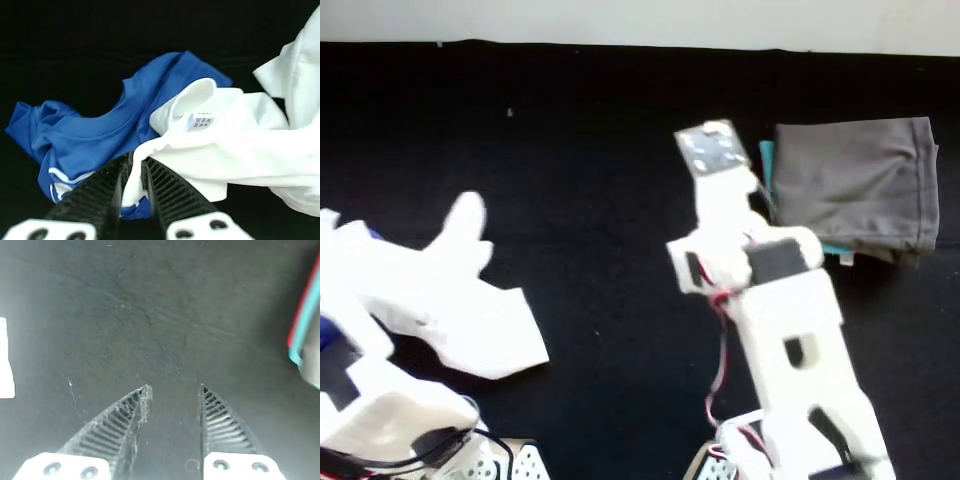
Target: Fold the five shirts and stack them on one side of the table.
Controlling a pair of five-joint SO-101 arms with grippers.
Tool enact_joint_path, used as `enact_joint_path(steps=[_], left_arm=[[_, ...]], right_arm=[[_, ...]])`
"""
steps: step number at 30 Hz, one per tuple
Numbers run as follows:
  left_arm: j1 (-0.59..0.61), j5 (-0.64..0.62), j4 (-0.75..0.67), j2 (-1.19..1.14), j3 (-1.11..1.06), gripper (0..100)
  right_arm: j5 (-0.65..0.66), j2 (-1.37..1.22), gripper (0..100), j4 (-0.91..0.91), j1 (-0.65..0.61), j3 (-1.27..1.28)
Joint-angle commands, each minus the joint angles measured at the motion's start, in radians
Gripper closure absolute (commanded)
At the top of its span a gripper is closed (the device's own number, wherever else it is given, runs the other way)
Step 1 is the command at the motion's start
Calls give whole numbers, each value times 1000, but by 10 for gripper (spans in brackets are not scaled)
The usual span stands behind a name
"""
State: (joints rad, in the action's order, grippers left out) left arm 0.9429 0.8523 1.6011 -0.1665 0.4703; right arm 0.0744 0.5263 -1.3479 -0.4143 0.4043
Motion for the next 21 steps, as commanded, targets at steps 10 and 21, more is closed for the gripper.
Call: enact_joint_path(steps=[10,21], left_arm=[[220,15,11,-140,150,991],[223,12,11,-140,150,991]], right_arm=[[-106,-797,698,-7,-417,-773],[-109,-1156,699,-84,-723,-969]])
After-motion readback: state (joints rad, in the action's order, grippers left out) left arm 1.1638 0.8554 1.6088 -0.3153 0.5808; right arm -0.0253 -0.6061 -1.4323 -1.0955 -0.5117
